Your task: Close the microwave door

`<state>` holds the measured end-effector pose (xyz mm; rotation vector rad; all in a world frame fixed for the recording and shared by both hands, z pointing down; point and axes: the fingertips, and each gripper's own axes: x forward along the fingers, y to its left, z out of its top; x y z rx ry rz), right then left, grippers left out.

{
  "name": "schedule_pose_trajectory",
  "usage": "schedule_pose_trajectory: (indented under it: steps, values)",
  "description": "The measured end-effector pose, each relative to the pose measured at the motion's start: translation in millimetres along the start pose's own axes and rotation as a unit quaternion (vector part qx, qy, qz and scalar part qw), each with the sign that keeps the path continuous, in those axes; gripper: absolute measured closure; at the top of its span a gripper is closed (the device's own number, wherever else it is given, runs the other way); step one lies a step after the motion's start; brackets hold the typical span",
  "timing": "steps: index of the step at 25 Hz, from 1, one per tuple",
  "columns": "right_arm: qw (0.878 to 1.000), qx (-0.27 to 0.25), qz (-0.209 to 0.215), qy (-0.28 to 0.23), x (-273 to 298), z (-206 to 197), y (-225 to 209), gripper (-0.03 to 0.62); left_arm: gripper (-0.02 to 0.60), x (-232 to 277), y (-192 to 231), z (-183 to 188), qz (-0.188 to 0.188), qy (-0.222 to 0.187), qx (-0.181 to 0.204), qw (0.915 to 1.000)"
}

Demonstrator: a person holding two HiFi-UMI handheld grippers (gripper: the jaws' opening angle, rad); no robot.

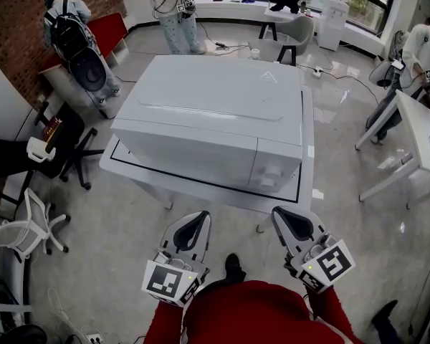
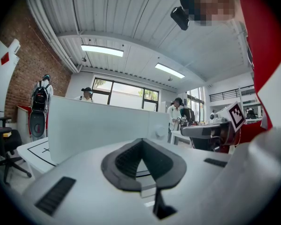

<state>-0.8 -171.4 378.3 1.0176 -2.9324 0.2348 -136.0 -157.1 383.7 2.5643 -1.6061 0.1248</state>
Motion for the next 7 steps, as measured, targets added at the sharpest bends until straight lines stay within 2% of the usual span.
schedule_pose_trajectory:
  steps: [7]
  values:
    - [1.000,-0.002,0.002,0.001,2.1,-1.5,0.8,0.581,0.571,-0.3,0.8,-1.1,-0.002,-0.007,-0.005,1.0000]
